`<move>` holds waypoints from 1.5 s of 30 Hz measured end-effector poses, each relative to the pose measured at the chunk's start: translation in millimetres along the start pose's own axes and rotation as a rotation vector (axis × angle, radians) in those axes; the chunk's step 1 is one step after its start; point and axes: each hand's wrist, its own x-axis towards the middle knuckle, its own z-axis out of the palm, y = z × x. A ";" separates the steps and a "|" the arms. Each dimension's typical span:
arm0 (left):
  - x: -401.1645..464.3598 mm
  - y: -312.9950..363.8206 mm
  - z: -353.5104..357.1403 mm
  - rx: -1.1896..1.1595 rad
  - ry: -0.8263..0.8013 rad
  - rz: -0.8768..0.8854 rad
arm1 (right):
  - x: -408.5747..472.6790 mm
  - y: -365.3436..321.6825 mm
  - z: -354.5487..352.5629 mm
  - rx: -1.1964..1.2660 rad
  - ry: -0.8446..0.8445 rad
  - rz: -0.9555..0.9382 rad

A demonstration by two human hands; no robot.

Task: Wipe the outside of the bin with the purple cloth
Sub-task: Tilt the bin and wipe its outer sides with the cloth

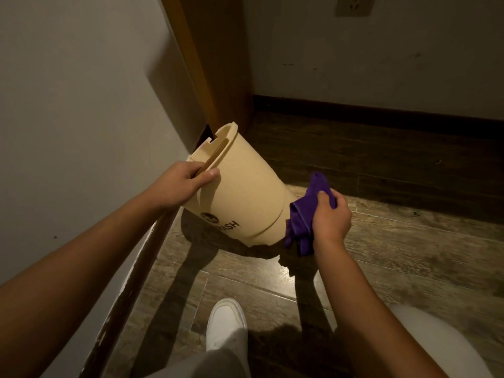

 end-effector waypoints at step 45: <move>24.2 22.3 4.9 0.168 0.233 0.149 | 2.5 -39.5 15.2 -0.383 -0.148 -0.231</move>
